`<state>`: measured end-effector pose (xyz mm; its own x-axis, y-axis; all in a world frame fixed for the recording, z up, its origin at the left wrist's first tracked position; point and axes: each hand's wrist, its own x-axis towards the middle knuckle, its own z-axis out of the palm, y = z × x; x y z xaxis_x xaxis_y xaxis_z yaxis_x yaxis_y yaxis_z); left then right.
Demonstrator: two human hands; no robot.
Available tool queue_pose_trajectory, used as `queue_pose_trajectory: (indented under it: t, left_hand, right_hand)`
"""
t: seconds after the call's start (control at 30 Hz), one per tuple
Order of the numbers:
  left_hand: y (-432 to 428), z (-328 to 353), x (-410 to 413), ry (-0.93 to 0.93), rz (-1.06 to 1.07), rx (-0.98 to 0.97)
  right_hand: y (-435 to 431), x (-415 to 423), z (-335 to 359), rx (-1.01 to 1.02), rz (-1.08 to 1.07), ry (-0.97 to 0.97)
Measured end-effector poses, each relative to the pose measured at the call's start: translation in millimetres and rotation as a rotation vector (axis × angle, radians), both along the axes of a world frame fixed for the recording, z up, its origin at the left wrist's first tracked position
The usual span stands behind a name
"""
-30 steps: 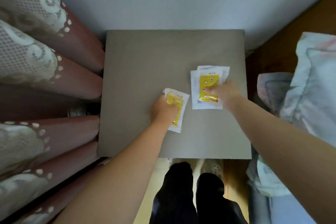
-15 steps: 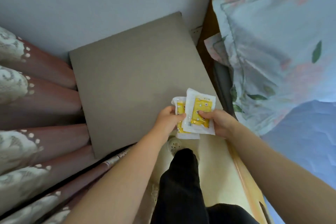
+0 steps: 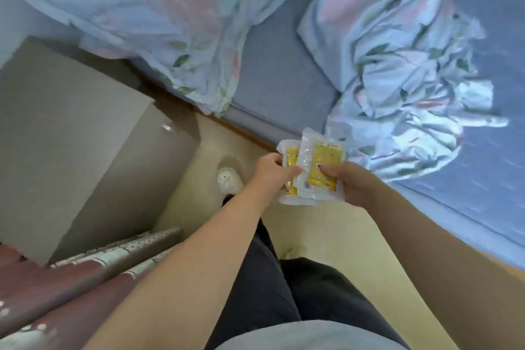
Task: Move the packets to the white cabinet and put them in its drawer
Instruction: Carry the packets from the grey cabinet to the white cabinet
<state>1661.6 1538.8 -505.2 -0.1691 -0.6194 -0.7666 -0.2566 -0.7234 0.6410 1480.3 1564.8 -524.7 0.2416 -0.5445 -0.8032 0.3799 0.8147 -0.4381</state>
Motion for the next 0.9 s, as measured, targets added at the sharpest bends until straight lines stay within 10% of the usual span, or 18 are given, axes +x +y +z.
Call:
queue_pose_trajectory:
  t: [0.4, 0.9]
  left_hand:
    - [114, 59, -326, 0.079, -0.699, 0.192]
    - [335, 52, -684, 0.073, -1.603, -0.078]
  right_hand:
    - [234, -250, 74, 0.025, -0.686, 0.187]
    - [513, -449, 102, 0.365, -1.69, 0.216]
